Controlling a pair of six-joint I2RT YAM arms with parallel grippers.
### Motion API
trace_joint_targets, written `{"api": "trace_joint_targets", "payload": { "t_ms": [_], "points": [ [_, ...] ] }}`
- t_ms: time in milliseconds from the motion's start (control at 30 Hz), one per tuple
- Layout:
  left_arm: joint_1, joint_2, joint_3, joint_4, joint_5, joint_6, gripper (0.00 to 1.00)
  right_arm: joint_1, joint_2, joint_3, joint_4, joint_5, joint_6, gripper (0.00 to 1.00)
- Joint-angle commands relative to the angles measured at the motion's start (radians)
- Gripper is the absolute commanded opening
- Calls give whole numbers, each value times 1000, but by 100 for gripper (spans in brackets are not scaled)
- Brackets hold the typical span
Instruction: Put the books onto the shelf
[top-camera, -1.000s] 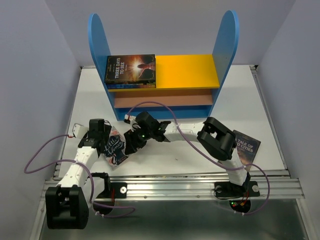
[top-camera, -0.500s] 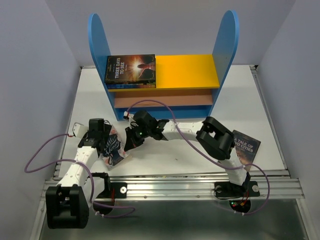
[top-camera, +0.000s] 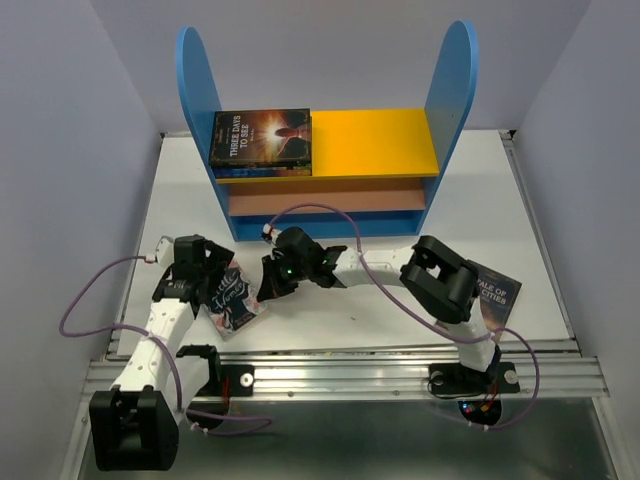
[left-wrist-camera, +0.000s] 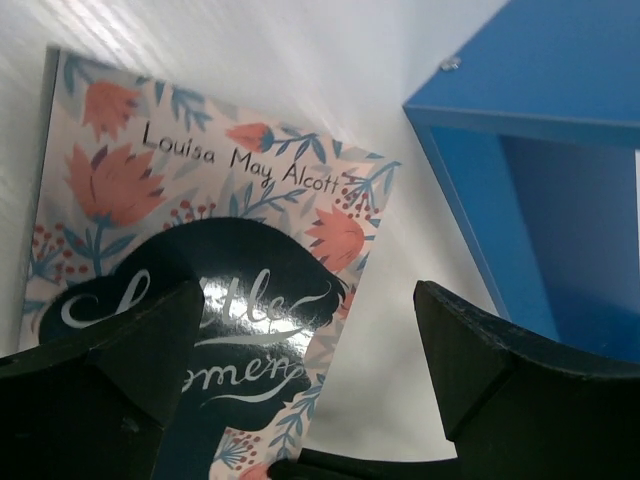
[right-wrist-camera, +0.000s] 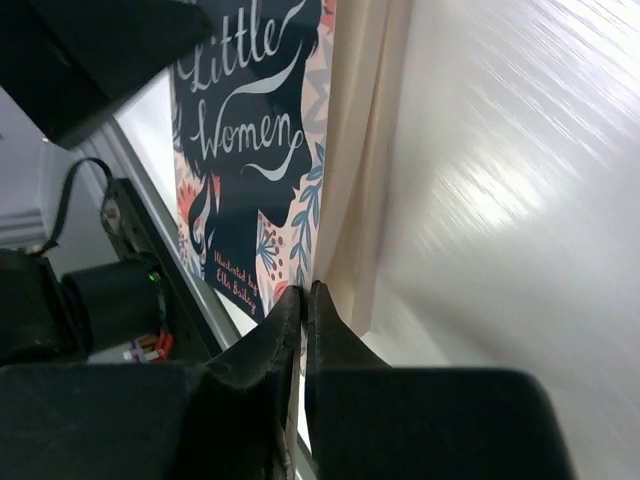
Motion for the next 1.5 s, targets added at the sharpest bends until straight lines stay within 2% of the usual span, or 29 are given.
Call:
{"api": "trace_joint_targets", "payload": {
  "t_ms": [0,100,333,367,533,700,833,1000,1133,1200,1233,1267,1300,1333,1367,1400,1467],
  "points": [
    [-5,-27,58,-30,120,133,99,-41,-126,-132,31,79,-16,1],
    [-5,-38,58,-30,206,171,99,-81,-225,-250,32,92,-22,1],
    [-5,-148,43,-62,257,214,99,-179,-439,-448,19,103,-21,1],
    [-11,-177,36,-35,322,249,99,-197,-474,-476,11,97,-24,1],
    [-103,-280,42,12,370,318,99,-219,-569,-493,-15,41,-18,1],
    [-201,-282,-31,36,326,199,99,-219,-553,-464,-31,-75,-5,1],
    [-229,-253,-91,96,318,148,99,-219,-548,-464,-40,-69,-13,1],
    [-299,-273,10,97,274,228,99,-242,-571,-406,-128,-56,-4,1],
    [-333,-308,137,240,341,361,99,-271,-595,-340,-225,-102,1,1],
    [-335,-310,183,402,399,504,99,-294,-600,-320,-247,-122,4,1],
    [-333,-282,243,485,419,547,99,-294,-597,-310,-259,-143,2,1],
    [-333,-255,281,486,427,588,99,-294,-592,-310,-267,-144,5,1],
    [-333,-221,335,513,457,704,99,-303,-580,-304,-268,-162,7,1],
    [-335,-131,452,518,514,772,99,-303,-571,-298,-277,-170,7,1],
    [-335,-79,517,516,578,827,99,-303,-563,-292,-279,-180,10,1],
    [-336,-31,668,510,617,887,99,-314,-546,-283,-287,-185,11,1],
    [-345,118,827,435,700,987,99,-328,-533,-263,-293,-203,10,1]
  ]
}}
